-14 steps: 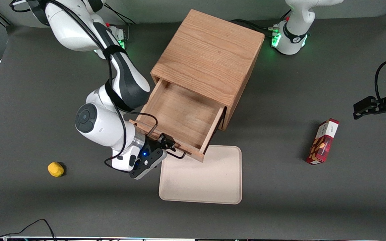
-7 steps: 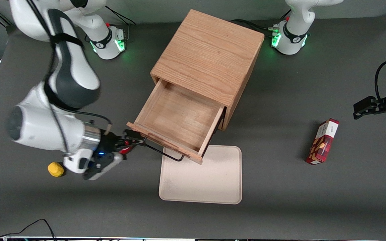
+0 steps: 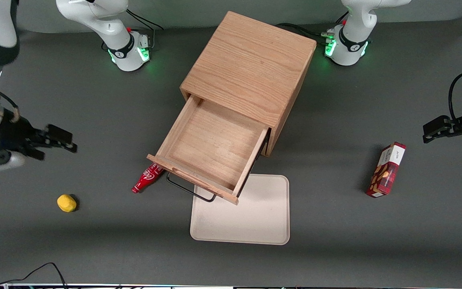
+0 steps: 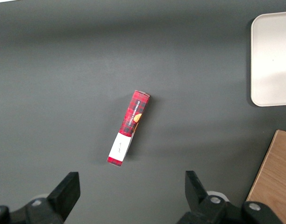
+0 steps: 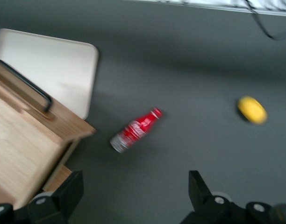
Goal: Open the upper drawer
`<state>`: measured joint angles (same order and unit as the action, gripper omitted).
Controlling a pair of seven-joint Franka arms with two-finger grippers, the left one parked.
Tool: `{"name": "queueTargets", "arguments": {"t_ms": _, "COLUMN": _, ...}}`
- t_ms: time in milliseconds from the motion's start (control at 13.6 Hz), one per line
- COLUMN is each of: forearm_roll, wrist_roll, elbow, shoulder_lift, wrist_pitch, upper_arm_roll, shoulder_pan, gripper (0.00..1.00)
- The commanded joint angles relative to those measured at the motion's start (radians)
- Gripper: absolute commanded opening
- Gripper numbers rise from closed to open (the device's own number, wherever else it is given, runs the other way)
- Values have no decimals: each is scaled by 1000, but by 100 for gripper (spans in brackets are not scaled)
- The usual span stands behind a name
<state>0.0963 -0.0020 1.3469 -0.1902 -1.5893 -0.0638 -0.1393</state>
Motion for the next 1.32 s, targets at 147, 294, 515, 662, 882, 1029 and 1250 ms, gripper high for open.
{"name": "queueTargets", "arguments": {"t_ms": 147, "forearm_roll": -99, "wrist_roll": 175, "elbow": 253, "shoulder_lift": 218, "wrist_pitch": -43, "upper_arm_roll": 47, "shoulder_pan": 55, "gripper": 100}}
{"name": "queueTargets", "arguments": {"t_ms": 294, "forearm_roll": -99, "wrist_roll": 139, "elbow": 253, "shoulder_lift": 226, "wrist_pitch": -41, "upper_arm_roll": 32, "shoulder_pan": 87, "gripper": 100}}
{"name": "queueTargets", "arguments": {"t_ms": 515, "forearm_roll": -101, "wrist_roll": 19, "elbow": 232, "shoulder_lift": 204, "wrist_pitch": -43, "upper_arm_roll": -33, "shoulder_pan": 81, "gripper": 100}}
{"name": "queueTargets", "arguments": {"t_ms": 662, "forearm_roll": -95, "wrist_roll": 17, "elbow": 129, "shoulder_lift": 137, "wrist_pitch": -26, "upper_arm_roll": -44, "shoulder_pan": 78, "gripper": 100}}
{"name": "queueTargets", "arguments": {"t_ms": 882, "forearm_roll": -89, "wrist_roll": 11, "elbow": 106, "shoulder_lift": 101, "wrist_pitch": -6, "upper_arm_roll": -44, "shoulder_pan": 78, "gripper": 100}}
{"name": "queueTargets", "arguments": {"t_ms": 1029, "forearm_roll": -90, "wrist_roll": 11, "elbow": 104, "shoulder_lift": 91, "wrist_pitch": -6, "upper_arm_roll": -45, "shoulder_pan": 75, "gripper": 100}}
{"name": "queueTargets", "arguments": {"t_ms": 1250, "forearm_roll": -92, "wrist_roll": 13, "elbow": 103, "shoulder_lift": 86, "wrist_pitch": -8, "upper_arm_roll": -44, "shoulder_pan": 70, "gripper": 100}}
